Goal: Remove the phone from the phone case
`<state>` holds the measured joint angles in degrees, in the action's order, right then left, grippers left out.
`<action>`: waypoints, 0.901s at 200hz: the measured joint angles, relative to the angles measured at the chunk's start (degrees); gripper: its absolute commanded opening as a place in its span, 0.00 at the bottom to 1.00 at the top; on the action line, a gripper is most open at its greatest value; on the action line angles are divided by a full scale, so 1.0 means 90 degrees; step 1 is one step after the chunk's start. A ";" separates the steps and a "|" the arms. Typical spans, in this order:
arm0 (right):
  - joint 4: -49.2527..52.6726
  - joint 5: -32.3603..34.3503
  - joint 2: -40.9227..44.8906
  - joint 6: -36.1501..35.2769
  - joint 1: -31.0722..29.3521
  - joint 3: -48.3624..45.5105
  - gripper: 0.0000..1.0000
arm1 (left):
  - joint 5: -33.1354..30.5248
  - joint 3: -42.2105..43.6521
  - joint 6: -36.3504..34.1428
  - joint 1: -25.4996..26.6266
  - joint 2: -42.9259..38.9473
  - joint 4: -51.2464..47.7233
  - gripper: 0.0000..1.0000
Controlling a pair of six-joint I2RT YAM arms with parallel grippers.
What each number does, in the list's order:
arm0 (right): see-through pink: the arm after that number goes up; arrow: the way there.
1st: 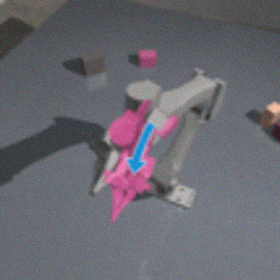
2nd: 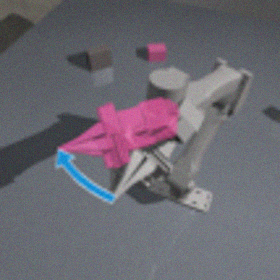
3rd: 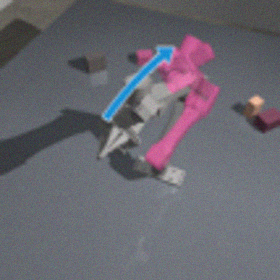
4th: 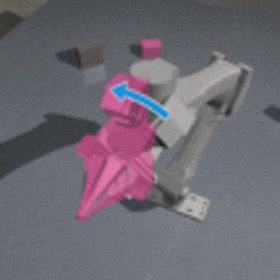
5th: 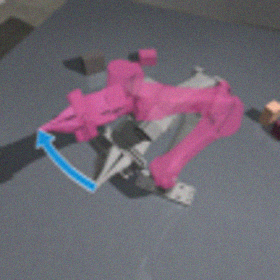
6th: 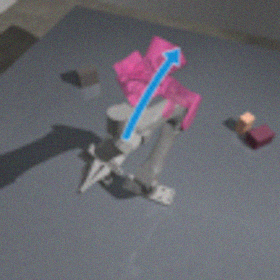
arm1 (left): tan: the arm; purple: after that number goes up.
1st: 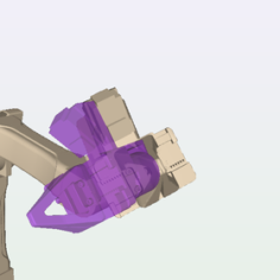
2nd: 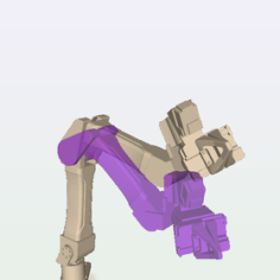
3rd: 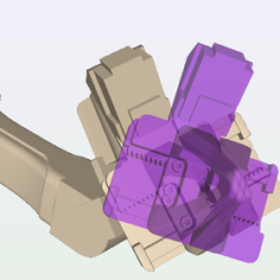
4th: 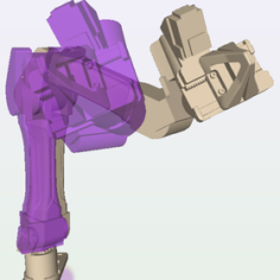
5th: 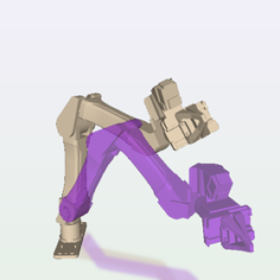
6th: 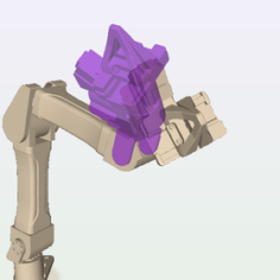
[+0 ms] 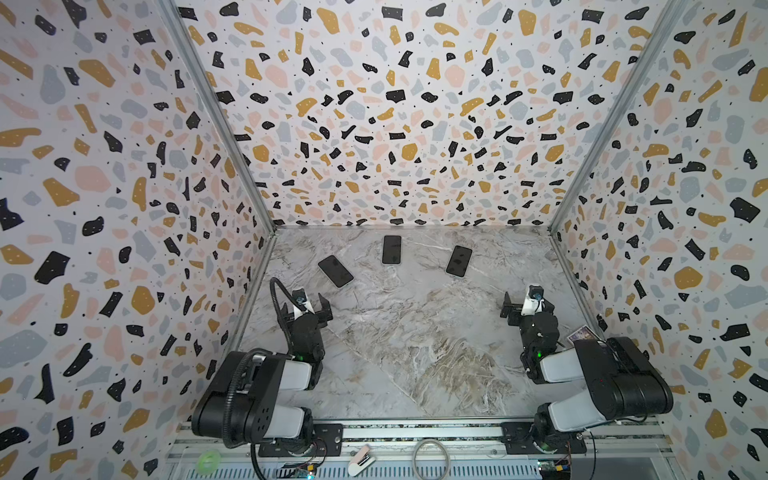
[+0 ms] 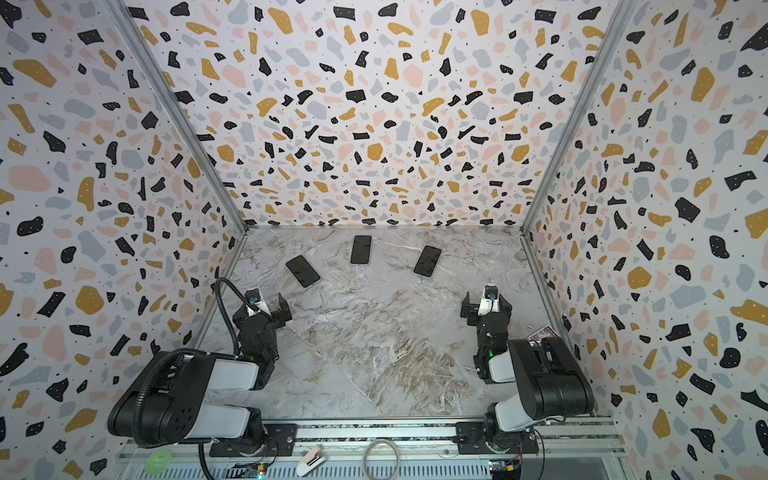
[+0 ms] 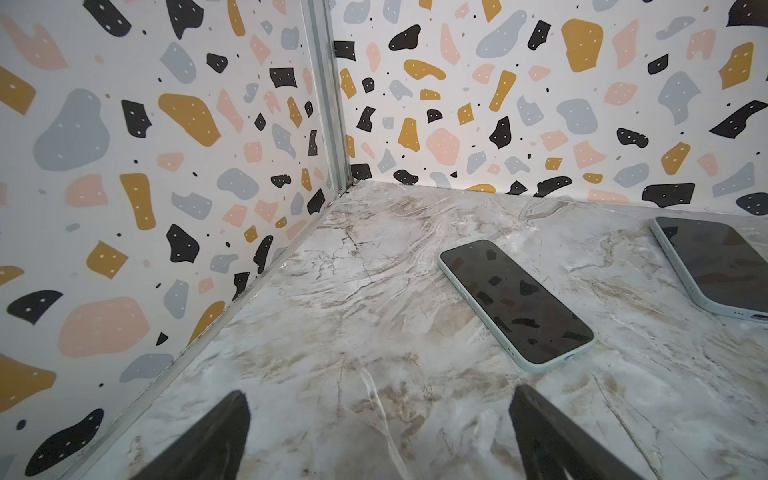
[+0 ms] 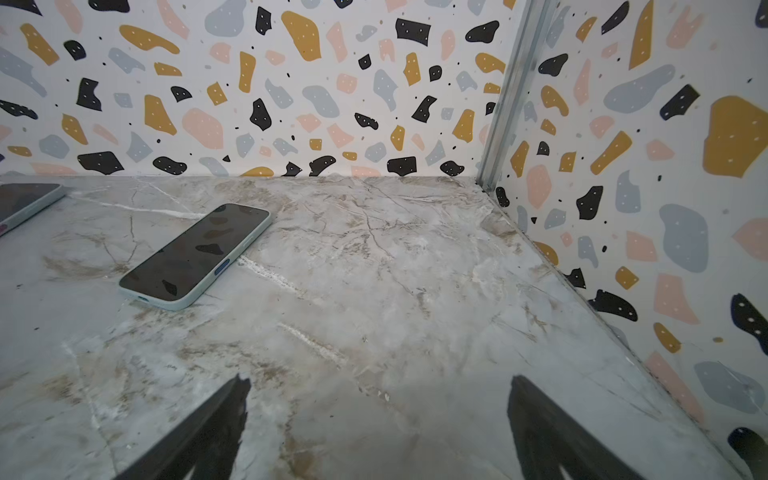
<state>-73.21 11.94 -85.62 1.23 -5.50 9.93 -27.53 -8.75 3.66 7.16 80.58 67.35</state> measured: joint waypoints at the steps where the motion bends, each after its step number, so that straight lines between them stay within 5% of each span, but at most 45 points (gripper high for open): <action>1: 0.0000 0.0000 0.0000 0.0000 0.0000 0.0000 0.99 | 0.0000 0.0000 0.0000 0.0000 0.0000 0.0000 0.99; 180: 0.0002 -0.0087 0.0000 0.0000 0.0005 0.0000 0.99 | 0.0002 0.0000 0.0000 0.0000 0.0000 0.0000 1.00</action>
<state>-73.19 11.16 -85.62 1.23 -5.45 9.93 -27.51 -8.75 3.66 7.16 80.58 67.35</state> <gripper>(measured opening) 0.989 0.995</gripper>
